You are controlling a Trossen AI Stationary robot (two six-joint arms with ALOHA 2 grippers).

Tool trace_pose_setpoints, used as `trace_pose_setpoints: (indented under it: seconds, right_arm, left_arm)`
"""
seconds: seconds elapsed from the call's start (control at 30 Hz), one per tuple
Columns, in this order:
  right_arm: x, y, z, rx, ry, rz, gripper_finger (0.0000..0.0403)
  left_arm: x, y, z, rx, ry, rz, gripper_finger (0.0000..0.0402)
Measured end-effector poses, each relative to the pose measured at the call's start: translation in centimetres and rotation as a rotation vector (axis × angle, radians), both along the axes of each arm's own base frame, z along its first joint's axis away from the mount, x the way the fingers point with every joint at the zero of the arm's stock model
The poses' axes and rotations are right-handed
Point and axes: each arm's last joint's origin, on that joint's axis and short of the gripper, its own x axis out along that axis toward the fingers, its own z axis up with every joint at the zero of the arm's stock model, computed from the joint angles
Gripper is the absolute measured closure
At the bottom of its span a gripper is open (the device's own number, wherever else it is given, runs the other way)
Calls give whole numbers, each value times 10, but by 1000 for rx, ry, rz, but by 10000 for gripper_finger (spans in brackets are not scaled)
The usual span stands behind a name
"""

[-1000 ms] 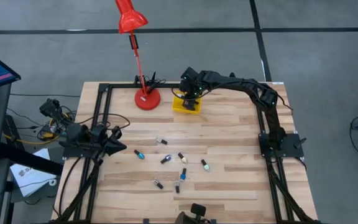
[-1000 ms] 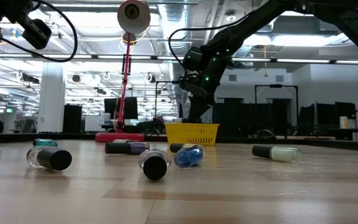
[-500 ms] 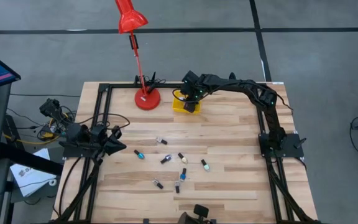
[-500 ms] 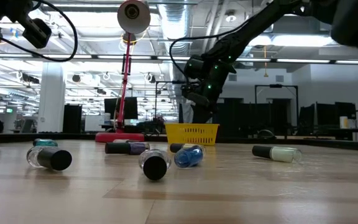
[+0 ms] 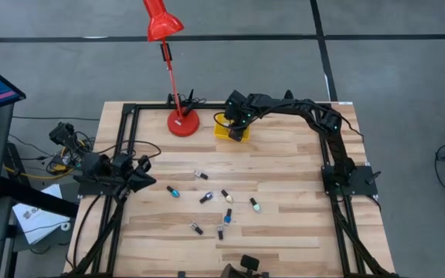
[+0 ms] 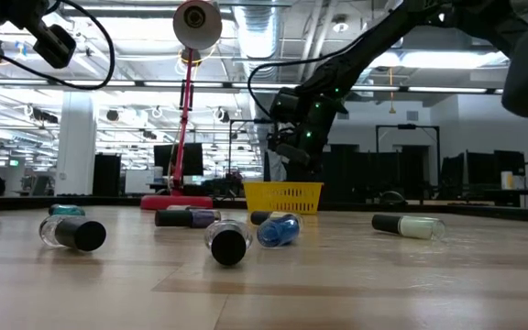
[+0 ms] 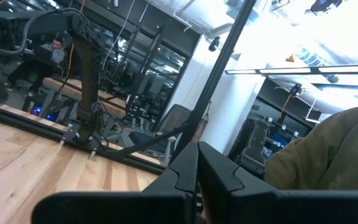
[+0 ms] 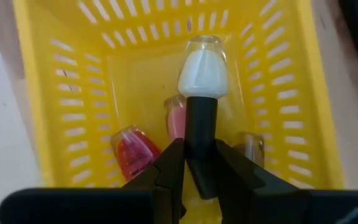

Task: Pick & Place Nail Polish
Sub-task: Put the top white nail polish bottle into the yellow bin, then put the blue nail polish bottle into the yellow bin

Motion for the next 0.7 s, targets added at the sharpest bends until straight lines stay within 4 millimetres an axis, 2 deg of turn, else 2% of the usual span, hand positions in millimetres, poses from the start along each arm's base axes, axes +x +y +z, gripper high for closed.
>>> trace_pose_setpoints:
  seconds: [0.2, 0.37, 0.57, 0.7]
  right_arm:
    - [0, 0, 0, 1, 4, 3, 325]
    - [1, 0, 8, 9, 17, 11, 280]
    - [8, -4, 40, 15, -6, 24, 216]
    - [15, -5, 73, 32, -72, 47, 196]
  left_arm:
    - [0, 0, 0, -1, -2, 0, 400]
    - [0, 2, 0, -18, 4, 48, 400]
    - [-2, 4, 6, -67, -44, 68, 400]
    - [-4, 8, 12, -130, -80, 156, 400]
